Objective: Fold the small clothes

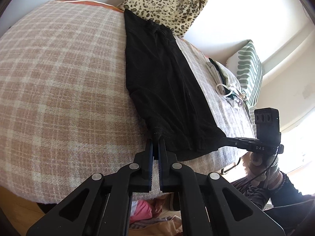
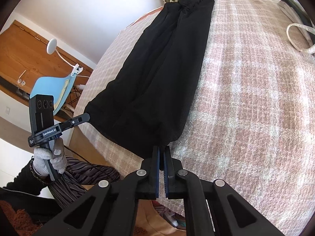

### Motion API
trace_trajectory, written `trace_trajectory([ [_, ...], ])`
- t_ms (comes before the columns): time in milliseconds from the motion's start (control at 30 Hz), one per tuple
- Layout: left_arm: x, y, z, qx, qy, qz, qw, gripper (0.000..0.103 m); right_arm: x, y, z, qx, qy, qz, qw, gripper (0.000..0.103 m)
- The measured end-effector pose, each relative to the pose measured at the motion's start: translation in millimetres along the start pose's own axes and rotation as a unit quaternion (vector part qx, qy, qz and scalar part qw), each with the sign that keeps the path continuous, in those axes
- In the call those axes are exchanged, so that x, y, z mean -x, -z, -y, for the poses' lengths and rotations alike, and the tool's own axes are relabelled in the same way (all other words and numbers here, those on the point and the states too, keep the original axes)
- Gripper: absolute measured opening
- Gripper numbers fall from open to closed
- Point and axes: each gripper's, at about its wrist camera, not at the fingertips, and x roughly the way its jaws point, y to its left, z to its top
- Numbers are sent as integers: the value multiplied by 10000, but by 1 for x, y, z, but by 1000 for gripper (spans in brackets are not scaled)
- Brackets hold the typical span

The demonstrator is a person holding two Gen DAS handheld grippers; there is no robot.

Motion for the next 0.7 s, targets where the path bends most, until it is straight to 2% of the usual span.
trace_trajectory([
  [333, 6, -39, 13, 26, 277, 450, 9986, 3, 23, -18, 17, -516, -592, 459, 9959, 1],
  [700, -17, -95, 14, -141, -2, 658, 9977, 3, 12, -80, 2, -241, -360, 845, 9955, 1],
])
